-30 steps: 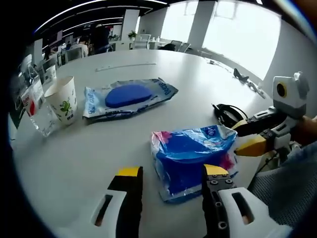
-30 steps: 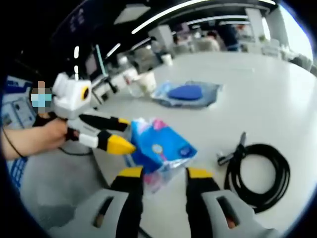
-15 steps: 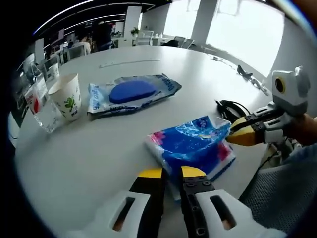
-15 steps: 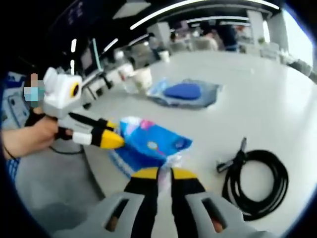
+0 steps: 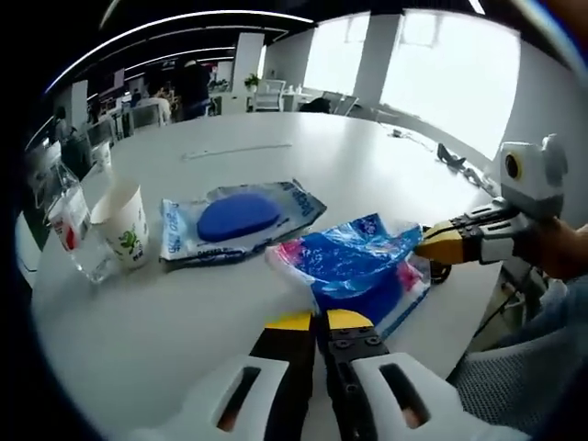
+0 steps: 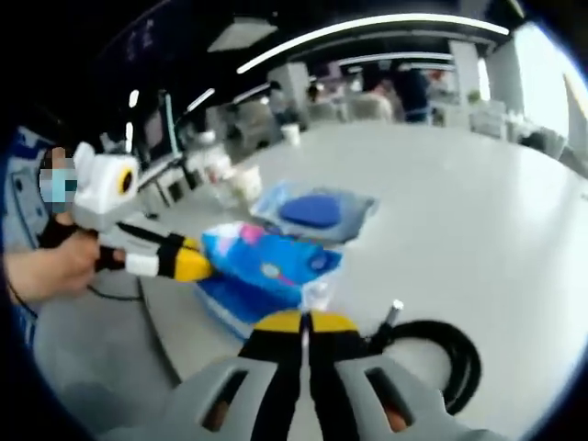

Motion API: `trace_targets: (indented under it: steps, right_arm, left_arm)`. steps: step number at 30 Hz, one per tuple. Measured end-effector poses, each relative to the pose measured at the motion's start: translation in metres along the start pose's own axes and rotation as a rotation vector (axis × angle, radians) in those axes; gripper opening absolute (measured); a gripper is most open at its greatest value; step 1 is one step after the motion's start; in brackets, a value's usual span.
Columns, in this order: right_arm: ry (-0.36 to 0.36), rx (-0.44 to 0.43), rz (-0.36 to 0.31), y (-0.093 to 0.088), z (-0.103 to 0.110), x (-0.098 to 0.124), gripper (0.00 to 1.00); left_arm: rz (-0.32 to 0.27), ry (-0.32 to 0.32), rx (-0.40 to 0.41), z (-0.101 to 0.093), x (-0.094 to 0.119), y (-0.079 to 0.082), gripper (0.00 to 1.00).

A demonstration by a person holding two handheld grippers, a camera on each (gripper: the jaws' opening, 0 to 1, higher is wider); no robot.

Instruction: Arrange the tabletop items into an orderly group along one side of the table until the central work area is clear of visible clutter.

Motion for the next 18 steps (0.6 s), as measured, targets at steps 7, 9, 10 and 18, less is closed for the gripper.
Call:
trace_targets:
  steps: [7, 9, 10, 18]
  right_arm:
    - [-0.040, -0.021, -0.050, 0.010, -0.020, 0.015, 0.00]
    - [-0.059, -0.019, -0.065, 0.015, -0.029, 0.019, 0.00]
    - [-0.063, -0.018, -0.069, 0.017, -0.033, 0.020, 0.00]
    - [-0.130, -0.018, -0.105, 0.032, -0.074, 0.027, 0.00]
  left_arm:
    - [-0.026, -0.006, -0.022, -0.010, -0.018, 0.029, 0.01]
    - [-0.042, -0.005, -0.031, -0.014, -0.026, 0.040, 0.01]
    - [-0.044, -0.004, -0.032, -0.015, -0.028, 0.042, 0.01]
    - [-0.063, -0.024, -0.062, -0.032, -0.064, 0.073, 0.01]
Point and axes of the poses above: the point that each gripper's makers call its tool centre point, and the gripper's own axes: x roughly backward along the fingers, z roughly to its left, y roughly out of its top, the point moved 9 cm from there along x, roughly backward along the fingers, and after that the axes turned 8 degrees about y, right-handed, at the moved point
